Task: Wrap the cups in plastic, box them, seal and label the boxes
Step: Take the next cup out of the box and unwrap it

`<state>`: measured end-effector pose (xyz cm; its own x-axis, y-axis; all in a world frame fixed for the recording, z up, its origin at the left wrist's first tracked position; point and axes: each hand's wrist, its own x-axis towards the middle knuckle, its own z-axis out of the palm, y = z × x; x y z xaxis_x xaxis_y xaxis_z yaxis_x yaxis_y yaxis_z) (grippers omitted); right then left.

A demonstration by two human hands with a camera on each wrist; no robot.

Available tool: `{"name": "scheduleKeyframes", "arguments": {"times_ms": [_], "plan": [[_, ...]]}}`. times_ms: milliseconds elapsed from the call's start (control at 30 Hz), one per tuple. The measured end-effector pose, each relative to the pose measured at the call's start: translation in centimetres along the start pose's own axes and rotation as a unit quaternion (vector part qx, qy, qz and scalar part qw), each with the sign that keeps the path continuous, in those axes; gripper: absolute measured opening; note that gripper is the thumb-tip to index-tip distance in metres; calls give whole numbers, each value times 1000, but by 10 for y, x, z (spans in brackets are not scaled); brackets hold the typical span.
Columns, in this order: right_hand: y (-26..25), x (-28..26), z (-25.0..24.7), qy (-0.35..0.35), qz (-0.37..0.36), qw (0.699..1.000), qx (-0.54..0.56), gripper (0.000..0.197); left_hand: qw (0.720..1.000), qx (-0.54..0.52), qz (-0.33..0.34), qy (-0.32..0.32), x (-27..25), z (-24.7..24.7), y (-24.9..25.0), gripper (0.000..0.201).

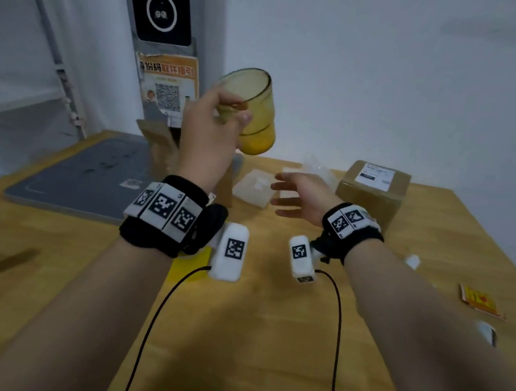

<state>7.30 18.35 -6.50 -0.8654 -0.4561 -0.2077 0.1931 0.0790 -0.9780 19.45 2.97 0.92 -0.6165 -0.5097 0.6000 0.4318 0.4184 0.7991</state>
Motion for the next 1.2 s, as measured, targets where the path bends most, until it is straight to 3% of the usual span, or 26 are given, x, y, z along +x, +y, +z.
{"name": "scheduleKeyframes", "arguments": {"times_ms": [133, 267, 433, 600, 800, 967, 1067, 1100, 1167, 1200], "plan": [[13, 13, -46, 69, 11, 993, -99, 34, 997, -13, -33, -65, 0, 47, -23, 20], [23, 35, -68, 52, 24, 991, -118, 36, 994, 7, -53, -90, 7, 76, -58, 18], [40, 68, -78, 21, 57, 996, -71, 68, 990, 33, -101, -96, 22, 98, -105, 23], [53, 102, -80, 79, 52, 988, -123, 65, 988, 44, -112, -93, 39, 112, -138, 18], [46, 134, -71, 146, 38, 928, -342, 48, 990, 43, -111, -82, 51, 118, -167, 22], [36, 160, -70, 113, 112, 884, -440, 42, 989, 46, -114, -83, 56, 113, -180, 22], [37, 170, -73, 106, 68, 899, -419, 23, 989, 36, -117, -83, 56, 111, -183, 21], [38, 173, -74, 119, 61, 900, -416, 26, 989, 35, -119, -81, 56, 110, -182, 21], [33, 168, -70, 149, 41, 930, -333, 29, 989, 28, -122, -78, 55, 109, -181, 21], [30, 164, -68, 168, 10, 939, -299, 39, 989, 25, -121, -75, 54, 108, -179, 22]]}}
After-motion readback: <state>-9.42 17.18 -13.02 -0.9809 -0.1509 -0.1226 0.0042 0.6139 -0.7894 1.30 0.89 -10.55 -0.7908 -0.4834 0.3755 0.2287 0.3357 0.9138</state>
